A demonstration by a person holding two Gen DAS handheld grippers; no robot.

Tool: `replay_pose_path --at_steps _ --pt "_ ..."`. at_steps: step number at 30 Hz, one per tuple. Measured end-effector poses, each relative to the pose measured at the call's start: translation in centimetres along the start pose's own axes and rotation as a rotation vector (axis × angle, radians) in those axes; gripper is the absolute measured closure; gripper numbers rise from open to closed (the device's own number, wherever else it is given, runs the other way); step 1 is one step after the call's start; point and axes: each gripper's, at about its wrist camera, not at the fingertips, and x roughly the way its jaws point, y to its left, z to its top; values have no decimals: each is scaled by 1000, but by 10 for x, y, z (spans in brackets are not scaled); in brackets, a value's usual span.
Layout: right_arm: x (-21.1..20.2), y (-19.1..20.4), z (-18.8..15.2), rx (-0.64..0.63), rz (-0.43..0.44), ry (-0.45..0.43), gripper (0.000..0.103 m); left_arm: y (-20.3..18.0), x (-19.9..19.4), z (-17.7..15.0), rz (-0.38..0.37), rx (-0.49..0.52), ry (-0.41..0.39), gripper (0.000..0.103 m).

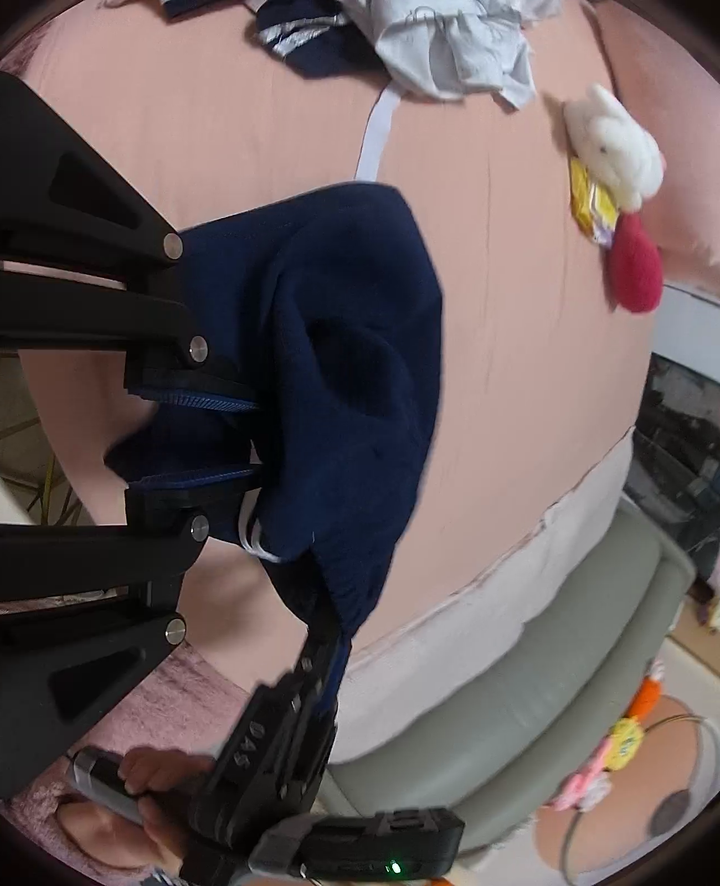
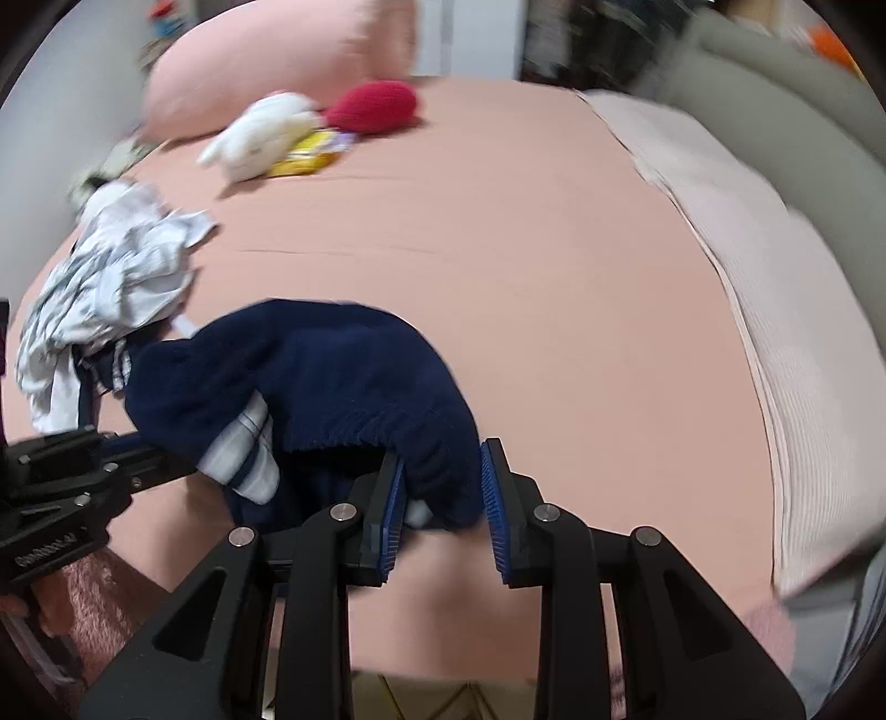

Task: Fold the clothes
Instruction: 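Carry the navy pants away from the pile and lay them on the sheet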

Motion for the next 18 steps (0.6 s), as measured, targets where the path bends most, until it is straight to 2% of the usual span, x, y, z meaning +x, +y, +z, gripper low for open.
replay_pose_path --at_steps 2,4,5,6,8,11,13,15,17,18 --pt "-1 -23 -13 33 -23 -2 77 -4 -4 -5 41 -15 15 81" --pt "-1 -38 -22 44 -45 -7 77 -3 -17 -3 101 -28 -10 74" --pt "-2 -44 -26 48 -54 -10 77 -3 -26 -1 126 -36 -33 61" --pt "-1 -47 -28 49 -45 -10 77 -3 -35 1 120 -48 -59 44" --pt "2 -49 -29 46 1 -7 76 -3 -55 5 83 -76 -115 32" --pt "6 -52 -31 42 70 -3 73 -12 -54 9 3 -71 -134 28" --pt "7 -46 -29 40 110 -12 66 -22 -32 13 8 -28 -113 28" --pt "9 -38 -26 38 148 -24 52 -24 -11 15 39 -12 -92 28" --pt "13 -30 -20 37 170 -35 50 -25 18 18 78 -20 -60 28" --pt "20 -26 -14 38 158 -39 50 -22 30 17 141 -30 -20 29"
